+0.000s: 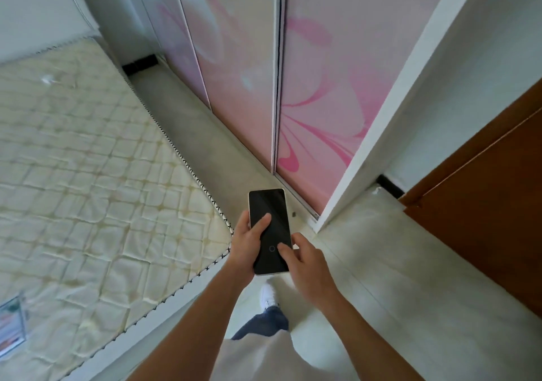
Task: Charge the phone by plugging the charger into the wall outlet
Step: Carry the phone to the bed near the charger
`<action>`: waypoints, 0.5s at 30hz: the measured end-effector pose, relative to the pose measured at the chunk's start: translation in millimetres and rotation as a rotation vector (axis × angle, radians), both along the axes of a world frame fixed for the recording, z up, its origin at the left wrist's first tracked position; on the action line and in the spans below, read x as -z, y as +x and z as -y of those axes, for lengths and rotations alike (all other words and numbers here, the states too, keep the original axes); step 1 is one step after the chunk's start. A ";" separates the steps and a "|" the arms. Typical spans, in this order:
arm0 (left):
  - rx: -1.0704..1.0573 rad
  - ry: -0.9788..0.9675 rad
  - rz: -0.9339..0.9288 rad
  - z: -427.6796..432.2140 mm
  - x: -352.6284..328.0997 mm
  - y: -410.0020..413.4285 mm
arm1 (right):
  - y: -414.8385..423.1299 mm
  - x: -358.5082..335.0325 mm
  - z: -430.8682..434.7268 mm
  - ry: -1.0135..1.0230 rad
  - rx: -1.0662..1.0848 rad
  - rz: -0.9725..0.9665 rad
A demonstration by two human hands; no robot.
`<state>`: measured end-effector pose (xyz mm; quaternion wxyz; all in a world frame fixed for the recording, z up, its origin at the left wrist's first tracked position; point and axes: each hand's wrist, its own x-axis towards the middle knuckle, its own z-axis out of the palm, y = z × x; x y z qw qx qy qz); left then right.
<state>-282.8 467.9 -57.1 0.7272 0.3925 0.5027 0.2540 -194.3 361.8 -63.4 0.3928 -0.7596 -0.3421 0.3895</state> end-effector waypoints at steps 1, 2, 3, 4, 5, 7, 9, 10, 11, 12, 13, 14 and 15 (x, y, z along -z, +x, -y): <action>-0.013 0.003 0.006 -18.1 -0.5 7.5 | 8.6 -4.6 -19.1 0.001 -0.011 -0.015; -0.029 0.008 0.010 -35.7 -0.7 14.1 | 16.7 -9.6 -37.9 0.011 -0.023 -0.025; -0.042 0.018 0.015 -53.4 -1.9 20.7 | 24.5 -14.4 -56.7 0.026 -0.035 -0.030; -0.056 0.025 0.025 -70.6 -3.4 27.3 | 32.0 -19.6 -75.3 0.037 -0.050 -0.029; -0.071 0.028 0.035 -86.9 -4.5 33.2 | 39.5 -23.4 -92.9 0.040 -0.070 -0.028; -0.105 0.031 0.032 -115.2 -6.3 42.5 | 51.6 -26.5 -123.6 0.042 -0.106 -0.030; -0.139 0.030 0.032 -138.5 -8.8 48.8 | 61.0 -26.1 -150.0 0.052 -0.135 -0.043; -0.151 0.032 0.031 -149.0 -9.0 51.4 | 65.0 -24.7 -161.7 0.057 -0.149 -0.051; -0.161 0.036 0.024 -158.9 -9.4 53.4 | 68.8 -22.9 -173.0 0.061 -0.162 -0.052; -0.172 0.042 0.015 -168.5 -9.5 55.6 | 72.8 -20.2 -183.9 0.062 -0.175 -0.048; -0.182 0.047 0.008 -177.4 -9.4 57.5 | 76.3 -17.3 -194.5 0.060 -0.188 -0.041; -0.192 0.049 0.005 -186.4 -8.7 59.5 | 79.4 -15.2 -205.1 0.057 -0.202 -0.035; -0.205 0.049 0.003 -195.0 -8.0 61.5 | 82.8 -12.9 -215.3 0.054 -0.217 -0.028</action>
